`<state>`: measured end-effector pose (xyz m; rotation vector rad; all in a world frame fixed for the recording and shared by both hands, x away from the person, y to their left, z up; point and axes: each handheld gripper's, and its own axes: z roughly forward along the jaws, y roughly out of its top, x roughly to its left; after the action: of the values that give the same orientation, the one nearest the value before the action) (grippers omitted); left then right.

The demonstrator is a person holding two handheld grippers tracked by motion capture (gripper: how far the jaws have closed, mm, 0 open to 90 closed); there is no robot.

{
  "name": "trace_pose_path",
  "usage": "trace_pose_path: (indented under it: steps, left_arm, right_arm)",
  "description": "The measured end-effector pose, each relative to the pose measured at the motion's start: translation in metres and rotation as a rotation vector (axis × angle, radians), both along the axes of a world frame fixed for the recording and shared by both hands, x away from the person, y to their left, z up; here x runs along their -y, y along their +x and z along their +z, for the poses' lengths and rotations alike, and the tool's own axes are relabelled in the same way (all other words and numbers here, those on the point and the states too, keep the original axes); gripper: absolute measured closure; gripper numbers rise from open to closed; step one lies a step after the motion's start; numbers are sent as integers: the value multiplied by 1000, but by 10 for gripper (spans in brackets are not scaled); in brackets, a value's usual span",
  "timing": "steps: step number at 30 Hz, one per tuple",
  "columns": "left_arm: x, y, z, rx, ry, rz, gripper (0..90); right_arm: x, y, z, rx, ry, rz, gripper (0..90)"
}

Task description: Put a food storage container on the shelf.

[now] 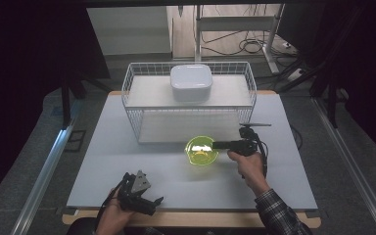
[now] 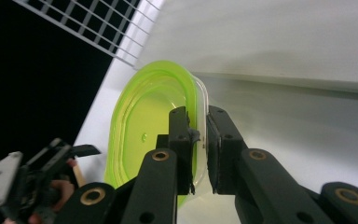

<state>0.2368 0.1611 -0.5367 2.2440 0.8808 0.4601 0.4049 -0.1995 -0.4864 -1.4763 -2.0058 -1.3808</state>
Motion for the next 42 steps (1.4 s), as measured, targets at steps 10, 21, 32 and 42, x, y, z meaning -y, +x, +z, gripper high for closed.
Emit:
trace_pose_path:
  steps: [10,21,32,42]
  left_arm:
    - [-4,-1,5,20,-44,15,17]
    - [-4,-1,6,23,-41,10,16]
    - [-4,-1,5,20,-41,3,16]
    - [-3,-1,5,13,-40,-2,16]
  right_arm:
    - [-6,-24,47,93,39,61,818]
    - [-12,-27,101,145,75,84,819]
    - [-16,-15,164,214,118,75,819]
    - [-25,7,209,267,114,24,819]
